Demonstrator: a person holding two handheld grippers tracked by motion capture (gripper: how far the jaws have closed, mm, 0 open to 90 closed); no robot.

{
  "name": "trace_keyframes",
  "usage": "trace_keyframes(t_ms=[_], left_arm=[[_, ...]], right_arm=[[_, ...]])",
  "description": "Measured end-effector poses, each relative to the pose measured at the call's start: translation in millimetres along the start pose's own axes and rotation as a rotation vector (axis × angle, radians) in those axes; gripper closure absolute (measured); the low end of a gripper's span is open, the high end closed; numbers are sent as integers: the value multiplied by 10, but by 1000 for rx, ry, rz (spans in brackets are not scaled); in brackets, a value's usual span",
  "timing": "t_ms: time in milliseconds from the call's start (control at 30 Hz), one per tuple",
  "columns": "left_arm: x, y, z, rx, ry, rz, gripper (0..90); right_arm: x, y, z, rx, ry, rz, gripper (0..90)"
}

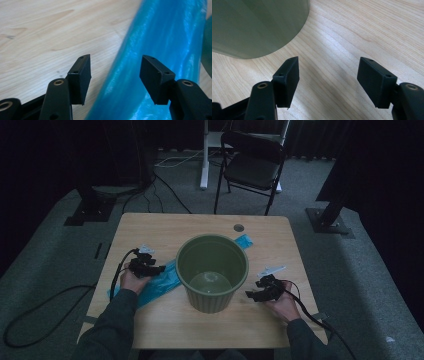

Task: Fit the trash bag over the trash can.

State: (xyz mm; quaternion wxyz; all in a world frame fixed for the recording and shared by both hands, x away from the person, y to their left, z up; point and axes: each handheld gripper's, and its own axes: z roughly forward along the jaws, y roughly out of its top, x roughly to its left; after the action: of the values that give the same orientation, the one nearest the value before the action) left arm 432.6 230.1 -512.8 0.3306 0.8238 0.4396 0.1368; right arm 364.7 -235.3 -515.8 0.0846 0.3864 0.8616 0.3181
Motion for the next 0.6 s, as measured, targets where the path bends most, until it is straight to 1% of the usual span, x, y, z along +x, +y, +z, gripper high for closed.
trace_keyframes(t_ms=[67,200,367,500,600], left_arm=[[-13,5,21,11,-10,10,424],[-48,9,71,26,-39,9,437],[-125,45,160,50,-40,40,444],[-159,65,195,52,-38,50,445],[-175,66,223,60,-41,50,457]], right_arm=[[2,-5,0,0,10,-2,350],[5,-20,7,8,21,-5,364],[-10,-39,12,16,28,-4,374],[-7,-41,13,18,30,-5,378],[-3,-47,17,20,31,-13,378]])
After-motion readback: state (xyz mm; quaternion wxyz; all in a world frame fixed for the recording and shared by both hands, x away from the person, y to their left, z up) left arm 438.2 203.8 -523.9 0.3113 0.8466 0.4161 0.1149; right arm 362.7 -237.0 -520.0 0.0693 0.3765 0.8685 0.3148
